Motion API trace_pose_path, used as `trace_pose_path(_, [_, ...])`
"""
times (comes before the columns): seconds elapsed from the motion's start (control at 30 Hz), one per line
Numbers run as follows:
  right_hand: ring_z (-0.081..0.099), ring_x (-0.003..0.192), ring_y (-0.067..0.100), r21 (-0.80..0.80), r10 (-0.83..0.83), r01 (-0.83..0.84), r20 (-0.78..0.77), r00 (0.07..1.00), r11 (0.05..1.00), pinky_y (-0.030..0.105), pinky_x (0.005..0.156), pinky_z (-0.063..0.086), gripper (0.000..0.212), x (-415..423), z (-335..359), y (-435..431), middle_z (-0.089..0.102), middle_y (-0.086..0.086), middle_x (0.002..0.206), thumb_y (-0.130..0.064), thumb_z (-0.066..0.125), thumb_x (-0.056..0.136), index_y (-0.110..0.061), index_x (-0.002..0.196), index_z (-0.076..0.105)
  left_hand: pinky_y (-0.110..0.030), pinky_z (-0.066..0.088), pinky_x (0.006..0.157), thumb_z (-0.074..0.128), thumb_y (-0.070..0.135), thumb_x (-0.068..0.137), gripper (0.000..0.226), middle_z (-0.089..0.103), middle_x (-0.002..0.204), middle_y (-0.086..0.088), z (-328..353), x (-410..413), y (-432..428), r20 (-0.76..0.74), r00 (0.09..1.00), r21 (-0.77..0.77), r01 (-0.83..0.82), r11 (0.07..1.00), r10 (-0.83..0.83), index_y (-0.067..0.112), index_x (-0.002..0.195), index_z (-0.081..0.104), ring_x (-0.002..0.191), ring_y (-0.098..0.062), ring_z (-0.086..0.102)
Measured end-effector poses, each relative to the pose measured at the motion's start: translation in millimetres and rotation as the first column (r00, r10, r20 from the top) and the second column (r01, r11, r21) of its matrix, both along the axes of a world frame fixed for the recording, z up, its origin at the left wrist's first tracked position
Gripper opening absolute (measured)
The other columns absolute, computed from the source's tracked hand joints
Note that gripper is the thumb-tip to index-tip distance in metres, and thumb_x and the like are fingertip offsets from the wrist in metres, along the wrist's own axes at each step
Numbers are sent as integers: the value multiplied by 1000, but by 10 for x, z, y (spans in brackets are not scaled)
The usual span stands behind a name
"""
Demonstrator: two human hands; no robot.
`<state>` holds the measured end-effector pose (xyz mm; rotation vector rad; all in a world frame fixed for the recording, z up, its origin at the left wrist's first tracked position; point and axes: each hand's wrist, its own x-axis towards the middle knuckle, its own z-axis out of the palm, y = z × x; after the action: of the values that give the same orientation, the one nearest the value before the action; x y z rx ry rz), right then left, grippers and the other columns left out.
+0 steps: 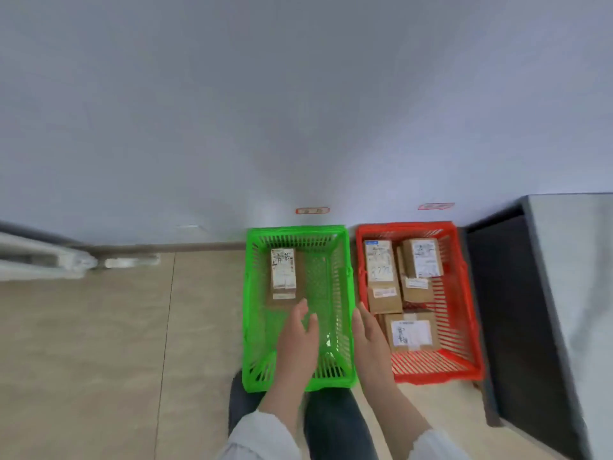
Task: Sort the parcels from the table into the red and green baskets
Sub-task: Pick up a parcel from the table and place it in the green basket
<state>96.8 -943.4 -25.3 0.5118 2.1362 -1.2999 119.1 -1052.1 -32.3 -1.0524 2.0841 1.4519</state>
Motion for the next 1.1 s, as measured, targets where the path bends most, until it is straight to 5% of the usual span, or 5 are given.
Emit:
trace_pose_path(0.2, [61, 98, 16, -106, -317, 326, 91, 944, 940, 28, 83, 47, 27, 445, 880, 609, 67, 3, 105, -31, 43, 98, -14, 108, 63, -24, 34, 98, 37, 19, 100, 34, 51, 137, -3, 860, 293, 679, 90, 996, 173, -17, 985, 1, 12, 132, 47, 125, -18, 47])
trace_pose_path(0.37, [61, 91, 13, -178, -521, 524, 68, 851, 833, 24, 77, 49, 22, 788, 1281, 1027, 67, 5, 103, -30, 44, 98, -18, 101, 63, -16, 37, 71, 36, 18, 101, 31, 53, 113, 4, 1217, 396, 1212, 18, 991, 242, 125, 962, -134, 10, 128, 49, 95, -7, 48])
trace_pose_path(0.63, [59, 93, 7, -256, -730, 704, -13, 683, 663, 22, 79, 45, 33, 1086, 1890, 2121, 63, 0, 111, -36, 44, 97, -14, 117, 58, -40, 43, 104, 38, 22, 99, 34, 55, 131, -5, 1787, 528, 2215, -101, 928, 250, 372, 894, -358, 17, 130, 49, 119, -22, 53])
trace_pose_path(0.9, [58, 111, 19, -396, -850, 763, -98, 518, 510, 31, 95, 45, 37, 1528, 2287, 4085, 63, 2, 118, -27, 47, 98, -9, 130, 49, -19, 38, 85, 37, 29, 101, 33, 53, 120, 2, 2238, 670, 4207, -237, 846, 249, 528, 812, -477, 17, 130, 46, 107, -11, 47])
trace_pose_path(1.1, [57, 112, 18, -429, -863, 754, -163, 478, 498, 30, 94, 44, 37, 1786, 2510, 5486, 62, -1, 116, -28, 46, 98, -11, 131, 48, -25, 36, 96, 40, 29, 99, 35, 54, 130, 0, 2359, 811, 5606, -294, 813, 219, 569, 793, -502, 17, 130, 48, 118, -16, 51])
